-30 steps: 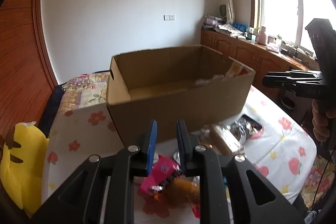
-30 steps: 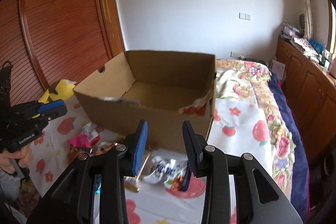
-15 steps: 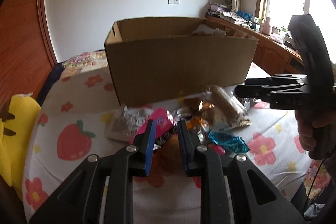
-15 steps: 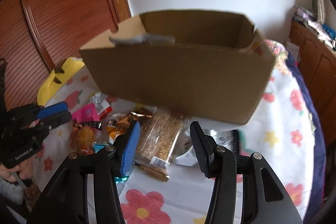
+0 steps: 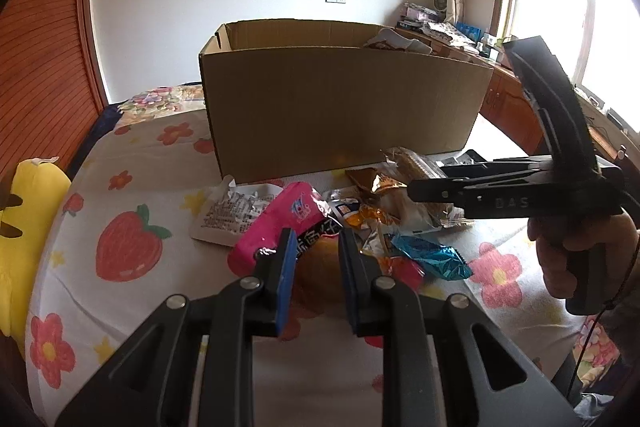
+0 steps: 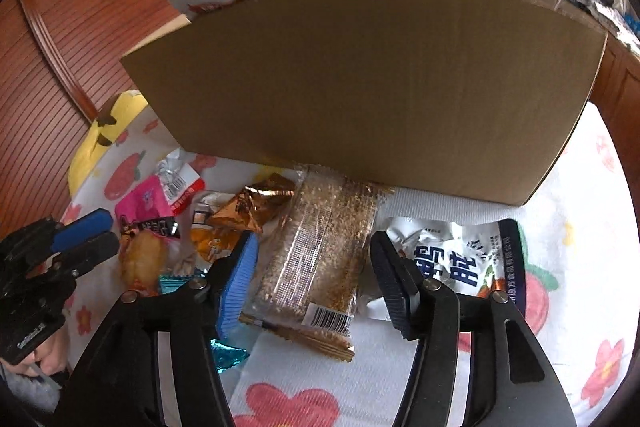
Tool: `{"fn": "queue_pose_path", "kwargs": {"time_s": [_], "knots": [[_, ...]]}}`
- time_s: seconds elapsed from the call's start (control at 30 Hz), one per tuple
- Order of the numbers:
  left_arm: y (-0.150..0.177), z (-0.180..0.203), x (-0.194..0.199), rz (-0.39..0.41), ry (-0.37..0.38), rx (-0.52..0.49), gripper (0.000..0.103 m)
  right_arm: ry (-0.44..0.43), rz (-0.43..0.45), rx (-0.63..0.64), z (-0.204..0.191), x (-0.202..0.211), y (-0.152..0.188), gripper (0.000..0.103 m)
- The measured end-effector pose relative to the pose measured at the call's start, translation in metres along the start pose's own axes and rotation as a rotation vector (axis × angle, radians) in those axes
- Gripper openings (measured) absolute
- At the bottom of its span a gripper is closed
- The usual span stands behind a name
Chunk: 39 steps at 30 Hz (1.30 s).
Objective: Organize snacks
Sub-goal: 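Lower the left tool to the pink bag while the right tool grasps the granola bar, then close the left tool on the pink bag while the right tool holds the granola bar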
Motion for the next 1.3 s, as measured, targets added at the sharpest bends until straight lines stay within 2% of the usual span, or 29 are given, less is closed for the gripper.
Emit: {"fn": "queue_pose_path", "kwargs": {"time_s": [0.17, 0.23, 0.3, 0.4, 0.53, 0.67, 0.97, 1.13, 1.3], "knots": [[0.002, 0.003, 0.002, 0.000, 0.009, 0.026, 0.025, -0.009, -0.005, -0.011, 0.000, -0.007, -0.001, 0.060], [0.002, 0.004, 0.002, -0.002, 0.013, 0.038, 0.028, -0.019, -0.001, -0.013, 0.000, -0.007, -0.001, 0.057], [0.002, 0.005, 0.003, -0.002, 0.009, 0.053, 0.031, -0.021, 0.005, 0.002, -0.002, -0.005, -0.001, 0.048], [0.003, 0.009, 0.002, -0.006, -0.001, 0.068, 0.032, -0.010, 0.015, 0.018, -0.005, -0.002, -0.001, 0.044], [0.004, 0.018, 0.001, -0.010, -0.007, 0.070, 0.033, -0.007, 0.056, 0.024, -0.010, 0.012, 0.000, 0.044], [0.002, 0.025, -0.005, -0.012, -0.049, 0.056, 0.034, -0.014, 0.093, 0.041, -0.013, 0.034, 0.006, 0.044], [0.005, 0.021, -0.019, -0.028, -0.145, 0.084, 0.037, 0.039, 0.147, 0.102, -0.021, 0.070, 0.045, 0.044], [0.011, 0.019, -0.027, -0.051, -0.176, 0.097, 0.038, 0.048, 0.147, 0.076, -0.017, 0.070, 0.065, 0.044], [0.017, 0.020, -0.030, -0.067, -0.177, 0.101, 0.040, 0.052, 0.151, 0.068, -0.014, 0.068, 0.069, 0.045]]}}
Point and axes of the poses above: each gripper's, at about its wrist camera, not at the fingertips, and x roughly against the way its jaws point, z to its right, y to its underside, the point moved 4 cm from there along -x, roughly the way its jaws point, and after that the axes turned 13 degrees about x, right-handed, at the moved point
